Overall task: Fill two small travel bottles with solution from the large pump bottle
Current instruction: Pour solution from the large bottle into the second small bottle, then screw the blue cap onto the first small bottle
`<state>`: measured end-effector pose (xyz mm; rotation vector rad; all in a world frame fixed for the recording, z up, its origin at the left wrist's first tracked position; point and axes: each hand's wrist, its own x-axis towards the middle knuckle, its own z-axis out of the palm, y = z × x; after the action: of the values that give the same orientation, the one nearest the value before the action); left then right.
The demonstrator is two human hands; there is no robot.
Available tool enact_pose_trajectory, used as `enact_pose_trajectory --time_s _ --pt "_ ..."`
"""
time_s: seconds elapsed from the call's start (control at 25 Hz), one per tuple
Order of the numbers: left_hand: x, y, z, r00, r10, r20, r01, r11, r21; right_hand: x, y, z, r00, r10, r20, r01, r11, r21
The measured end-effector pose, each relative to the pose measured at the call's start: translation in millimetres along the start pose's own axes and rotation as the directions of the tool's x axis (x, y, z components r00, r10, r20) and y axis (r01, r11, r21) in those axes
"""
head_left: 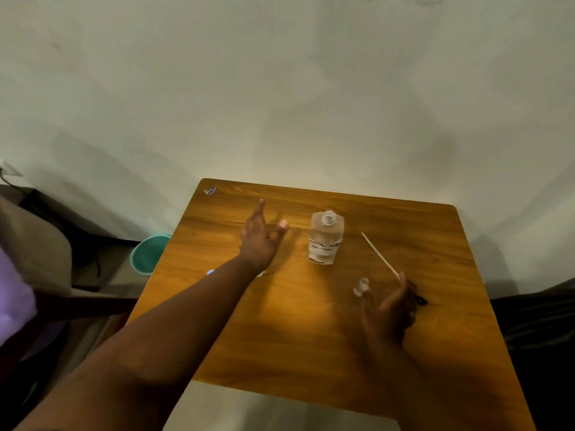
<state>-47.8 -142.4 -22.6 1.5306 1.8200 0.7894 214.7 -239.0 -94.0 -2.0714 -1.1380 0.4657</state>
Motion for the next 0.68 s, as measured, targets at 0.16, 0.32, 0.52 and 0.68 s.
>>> enact_pose_trajectory --time_s 0.16,0.32,0.52,0.68 --pt "-28.2 -82.9 -93.5 0.965 -0.183 -0.189 0.158 0.978 -0.138 -76.0 -37.5 17.2 0.728 -0.661 0.184 0.68 0.731 -0.064" --pt "-83.1 -162.3 -147.7 0.879 -0.435 -0.194 0.378 0.885 -0.272 -140.2 -105.3 76.5 0.366 -0.604 0.708 0.772 0.622 0.131" --pt "-118.0 -222.5 -150.8 0.823 -0.546 -0.159 0.498 0.827 -0.261 -185.2 -157.3 165.3 0.326 -0.371 0.869 0.741 0.671 0.009" --pt "-116.7 -227.4 -145.6 0.846 -0.517 -0.129 0.471 0.839 -0.274 -196.3 -175.9 209.3 0.439 -0.262 0.859 0.701 0.698 -0.146"
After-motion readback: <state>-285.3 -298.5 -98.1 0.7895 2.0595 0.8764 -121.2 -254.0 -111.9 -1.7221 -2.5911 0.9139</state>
